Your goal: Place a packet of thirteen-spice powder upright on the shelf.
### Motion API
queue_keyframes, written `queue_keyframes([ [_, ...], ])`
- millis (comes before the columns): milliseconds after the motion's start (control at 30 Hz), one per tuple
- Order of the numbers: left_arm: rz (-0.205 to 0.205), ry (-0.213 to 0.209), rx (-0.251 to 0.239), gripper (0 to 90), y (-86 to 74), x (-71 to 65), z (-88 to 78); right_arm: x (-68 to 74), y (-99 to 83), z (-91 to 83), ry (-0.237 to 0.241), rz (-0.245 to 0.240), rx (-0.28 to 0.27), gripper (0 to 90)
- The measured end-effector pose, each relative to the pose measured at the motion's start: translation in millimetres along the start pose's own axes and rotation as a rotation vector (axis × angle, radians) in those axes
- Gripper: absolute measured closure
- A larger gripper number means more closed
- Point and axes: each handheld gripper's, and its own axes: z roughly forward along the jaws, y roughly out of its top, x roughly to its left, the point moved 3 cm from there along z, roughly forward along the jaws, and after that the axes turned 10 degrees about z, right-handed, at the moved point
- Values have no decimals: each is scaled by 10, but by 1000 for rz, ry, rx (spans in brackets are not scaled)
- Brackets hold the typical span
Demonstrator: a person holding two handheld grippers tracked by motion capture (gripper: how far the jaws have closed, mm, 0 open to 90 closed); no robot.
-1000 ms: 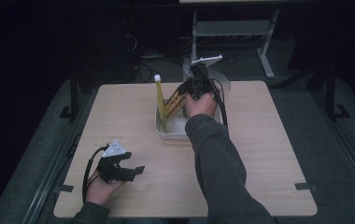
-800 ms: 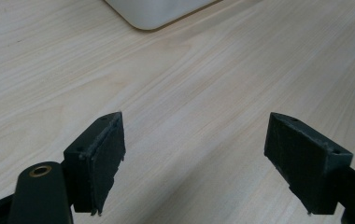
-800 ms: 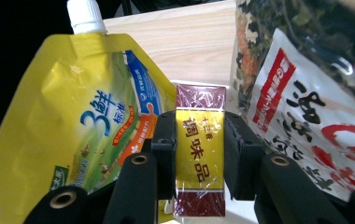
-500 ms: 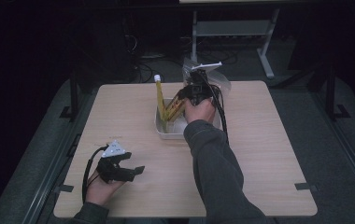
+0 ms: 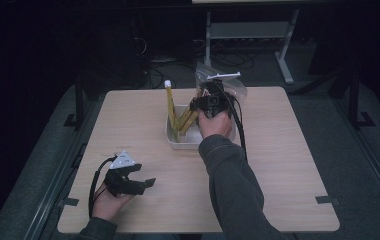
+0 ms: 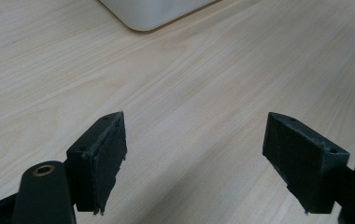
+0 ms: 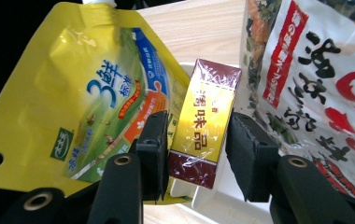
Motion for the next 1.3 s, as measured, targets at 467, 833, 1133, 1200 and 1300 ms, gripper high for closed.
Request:
queue_keyframes([
  [467,-1,1,-1,218,-3,3,-4,49,-11,12,76,9,-6,555],
  [833,-1,4,-4,219,-4,5,-18,114,-34,62,101,-12,15,545],
  [1133,-1,6,0,217,-18,2,-22,65,-83,51,162,-15,43,493],
  [1200,-4,4,3,217,-29,2,-20,47,-98,29,171,-19,44,488],
  [1300,-4,8,3,217,-37,4,-32,25,-118,-4,189,-22,49,478],
])
